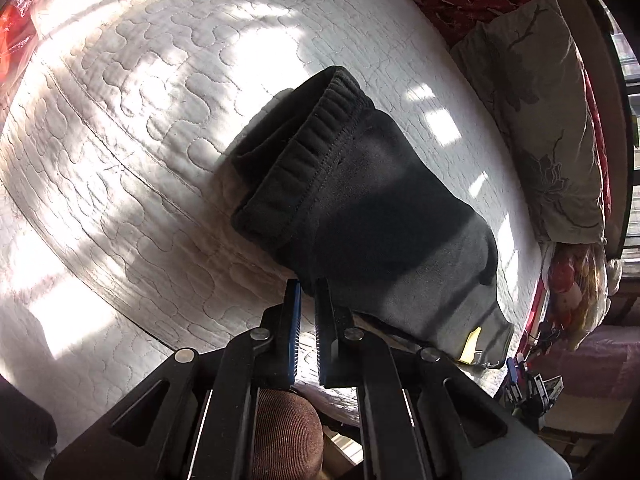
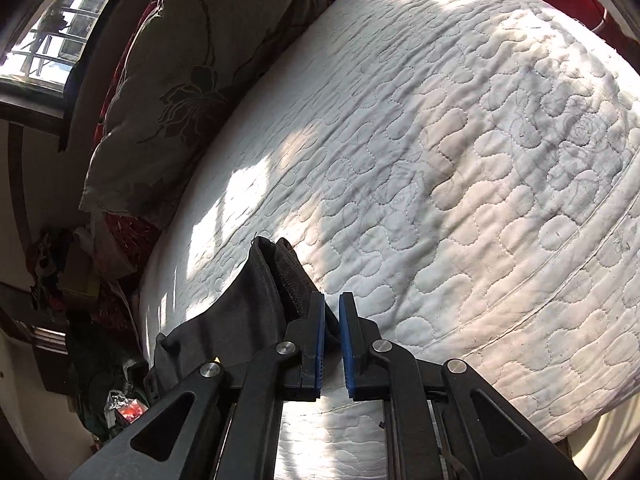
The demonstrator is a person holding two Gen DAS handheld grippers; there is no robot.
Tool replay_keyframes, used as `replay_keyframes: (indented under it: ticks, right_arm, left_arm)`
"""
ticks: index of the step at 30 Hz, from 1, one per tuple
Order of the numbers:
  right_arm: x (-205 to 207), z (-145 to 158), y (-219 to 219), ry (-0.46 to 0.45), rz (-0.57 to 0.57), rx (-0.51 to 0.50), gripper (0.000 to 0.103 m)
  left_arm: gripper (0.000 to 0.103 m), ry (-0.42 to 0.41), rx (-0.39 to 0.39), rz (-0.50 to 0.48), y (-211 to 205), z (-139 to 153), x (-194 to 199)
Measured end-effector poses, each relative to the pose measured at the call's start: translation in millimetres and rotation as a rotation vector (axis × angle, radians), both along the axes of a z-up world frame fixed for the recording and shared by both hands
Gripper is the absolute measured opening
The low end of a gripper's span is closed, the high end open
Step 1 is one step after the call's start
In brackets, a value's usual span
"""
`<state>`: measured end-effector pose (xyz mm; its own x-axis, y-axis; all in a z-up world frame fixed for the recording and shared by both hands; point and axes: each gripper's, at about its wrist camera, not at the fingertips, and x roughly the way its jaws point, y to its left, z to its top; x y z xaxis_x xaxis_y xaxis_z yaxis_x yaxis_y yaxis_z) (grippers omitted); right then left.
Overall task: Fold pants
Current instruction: 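Fold the held edge over with both grippers and open them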
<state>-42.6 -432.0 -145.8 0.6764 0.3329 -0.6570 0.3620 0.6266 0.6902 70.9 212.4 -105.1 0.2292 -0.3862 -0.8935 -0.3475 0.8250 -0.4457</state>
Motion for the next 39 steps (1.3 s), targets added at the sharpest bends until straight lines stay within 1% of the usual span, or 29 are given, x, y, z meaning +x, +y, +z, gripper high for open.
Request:
replay_keyframes:
  ticks: [1,2,3,4,5,7,9,11,12,14,15,16,17,18,19,20,21,22,23,24,26,27,30,32,34,37,38,39]
  right_arm:
    - [5.4,6.0,3.5,-0.016,0.02,-0.012,0.02]
    - [12.9,11.8,8.5,-0.028,0.043,-0.032,0.033]
    - [21.1,16.8,14.4,-0.033,0.063,-0.06,0.047]
    - [30.6,19.9,20.3,-0.029,0.085,-0.09,0.053]
    - [40.1,21.9,26.3,-0.019,0.099,-0.131,0.054]
    - [59.0,21.9,38.8,0.016,0.126,-0.213,0.054]
    - [71.5,18.5,48.6,0.04,0.154,-0.254,0.053]
    - [78.9,18.2,59.4,0.048,0.185,-0.333,0.047]
    - [80.9,17.0,66.8,0.054,0.202,-0.372,0.032]
    - [83.5,12.7,69.3,0.09,0.21,-0.438,0.015]
    - [83.9,8.4,65.4,0.109,0.199,-0.445,0.015]
    - [84.0,3.5,60.9,0.132,0.189,-0.431,0.016]
    - [82.8,0.5,56.9,0.14,0.18,-0.4,0.021]
    - [78.5,2.4,53.3,0.129,0.161,-0.382,0.023]
    - [74.1,7.3,52.4,0.107,0.147,-0.376,0.023]
    - [70.7,13.9,53.6,0.078,0.142,-0.372,0.023]
    - [68.2,21.9,56.9,0.047,0.141,-0.366,0.025]
    - [68.1,30.7,62.6,0.019,0.149,-0.36,0.027]
    - [70.0,37.8,70.5,-0.003,0.169,-0.351,0.033]
    - [73.6,44.2,80.7,-0.022,0.198,-0.344,0.039]
    - [87.7,53.5,109.7,-0.046,0.289,-0.32,0.048]
    - [95.2,56.5,127.1,-0.056,0.338,-0.31,0.049]
    - [121.4,57.5,185.5,-0.062,0.471,-0.298,0.05]
    - [137.6,54.7,223.7,-0.063,0.547,-0.289,0.05]
    - [151.0,49.5,258.4,-0.053,0.607,-0.305,0.05]
    - [165.0,39.8,301.2,-0.033,0.679,-0.359,0.05]
    - [166.3,37.1,313.6,-0.031,0.705,-0.4,0.049]
    - [166.1,34.5,325.6,-0.033,0.728,-0.475,0.042]
  left_arm:
    - [0.003,-0.016,0.0,-0.016,-7.6,5.2,-2.4]
    - [0.007,-0.028,-0.01,-0.035,-16.2,8.8,-2.8]
    - [0.008,-0.034,-0.025,-0.049,-24.6,10.9,-2.5]
    - [0.01,-0.035,-0.034,-0.06,-32.7,12.0,-1.1]
    - [0.01,-0.035,-0.036,-0.071,-40.1,12.7,1.5]
    - [0.01,-0.034,-0.025,-0.082,-49.3,14.6,8.5]
    - [0.01,-0.048,-0.023,-0.086,-52.6,19.3,17.3]
    - [0.01,-0.053,0.019,-0.075,-46.8,23.3,27.5]
    - [0.01,-0.053,0.044,-0.058,-39.7,24.5,32.7]
    - [0.01,-0.052,0.065,-0.017,-18.1,26.4,41.9]
    - [0.01,-0.058,0.066,0.01,-6.2,28.7,45.5]
    - [0.01,-0.07,0.064,0.032,7.8,31.7,49.0]
    - [0.011,-0.081,0.066,0.041,18.3,34.4,52.6]
    - [0.012,-0.084,0.074,0.039,27.4,36.0,57.7]
    - [0.016,-0.083,0.085,0.04,34.0,36.7,61.2]
    - [0.026,-0.081,0.094,0.036,40.0,36.3,64.4]
    - [0.032,-0.079,0.099,0.023,43.3,35.1,68.2]
    - [0.041,-0.082,0.093,0.014,45.1,33.4,71.0]
    - [0.045,-0.084,0.08,0.001,45.6,31.0,74.0]
    - [0.045,-0.082,0.064,-0.011,44.8,27.8,77.4]
    - [0.045,-0.078,0.039,-0.055,37.3,22.1,86.4]
    - [0.045,-0.072,0.046,-0.078,31.6,20.1,91.5]
    - [0.045,-0.065,0.113,-0.143,12.2,15.0,99.8]
    - [0.045,-0.074,0.186,-0.189,-1.1,13.7,101.3]
    - [0.045,-0.092,0.297,-0.226,-12.4,12.3,101.3]
    - [0.047,-0.131,0.465,-0.268,-23.5,5.6,99.5]
    - [0.047,-0.139,0.535,-0.286,-28.7,0.1,99.6]
    - [0.047,-0.139,0.576,-0.307,-33.3,-6.3,99.5]
